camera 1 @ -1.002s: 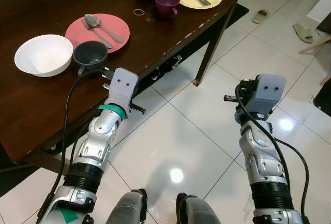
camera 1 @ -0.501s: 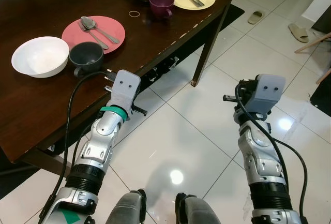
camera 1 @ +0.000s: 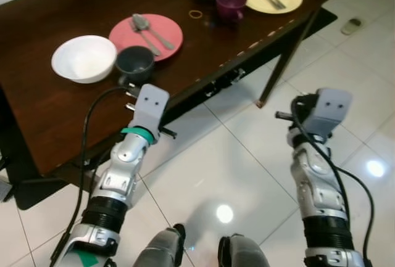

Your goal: Setting the table

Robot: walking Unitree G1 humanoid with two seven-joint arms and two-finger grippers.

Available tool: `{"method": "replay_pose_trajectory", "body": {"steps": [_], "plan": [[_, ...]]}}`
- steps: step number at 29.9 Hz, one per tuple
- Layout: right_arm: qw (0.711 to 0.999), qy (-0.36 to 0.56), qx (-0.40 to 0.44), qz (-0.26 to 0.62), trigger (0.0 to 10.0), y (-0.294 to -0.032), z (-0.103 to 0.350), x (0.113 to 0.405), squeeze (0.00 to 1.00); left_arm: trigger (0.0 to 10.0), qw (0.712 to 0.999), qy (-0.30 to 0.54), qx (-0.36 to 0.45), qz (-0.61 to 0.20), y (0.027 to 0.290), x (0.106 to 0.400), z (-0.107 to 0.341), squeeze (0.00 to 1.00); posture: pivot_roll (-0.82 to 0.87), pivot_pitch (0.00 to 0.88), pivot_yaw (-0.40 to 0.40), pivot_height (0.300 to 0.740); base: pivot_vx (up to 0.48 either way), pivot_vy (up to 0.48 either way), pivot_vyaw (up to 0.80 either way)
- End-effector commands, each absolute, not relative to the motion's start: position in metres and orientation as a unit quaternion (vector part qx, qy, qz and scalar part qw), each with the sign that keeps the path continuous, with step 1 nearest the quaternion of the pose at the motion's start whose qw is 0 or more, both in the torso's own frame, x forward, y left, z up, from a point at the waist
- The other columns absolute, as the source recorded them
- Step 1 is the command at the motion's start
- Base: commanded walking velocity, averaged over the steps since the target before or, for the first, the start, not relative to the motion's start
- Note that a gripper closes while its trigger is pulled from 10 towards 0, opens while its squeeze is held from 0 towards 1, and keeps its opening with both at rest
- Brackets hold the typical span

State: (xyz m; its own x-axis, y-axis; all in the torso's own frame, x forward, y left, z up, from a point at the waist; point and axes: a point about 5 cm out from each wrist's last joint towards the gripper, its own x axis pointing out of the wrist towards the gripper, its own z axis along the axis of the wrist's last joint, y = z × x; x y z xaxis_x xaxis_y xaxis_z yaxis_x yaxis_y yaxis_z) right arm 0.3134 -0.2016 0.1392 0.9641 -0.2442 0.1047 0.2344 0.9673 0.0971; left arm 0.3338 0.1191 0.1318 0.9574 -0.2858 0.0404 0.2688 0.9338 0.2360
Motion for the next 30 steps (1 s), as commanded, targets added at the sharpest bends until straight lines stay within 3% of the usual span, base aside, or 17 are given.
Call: {"method": "replay_pose_trajectory", "body": {"steps": [1,19,30], "plan": [[0.990,-0.045,0.048,-0.123,10.0,-0.201,0.133,0.312,0.00,10.0,0.983,-0.025,0.115,-0.139,0.120,0.331,0.126,0.00,0.07,0.104,0.046,0.740,0.000,0.000,0.80],[0.990,-0.046,0.044,-0.128,10.0,-0.203,0.133,0.312,0.00,10.0,0.986,-0.010,0.117,-0.120,0.122,0.335,0.124,0.00,0.07,0.097,0.048,0.740,0.000,0.000,0.77],[0.990,-0.044,0.045,-0.129,10.0,-0.202,0.133,0.313,0.00,10.0,0.989,0.014,0.119,-0.086,0.128,0.343,0.122,0.00,0.06,0.090,0.046,0.740,0.285,-0.030,0.00]]}}
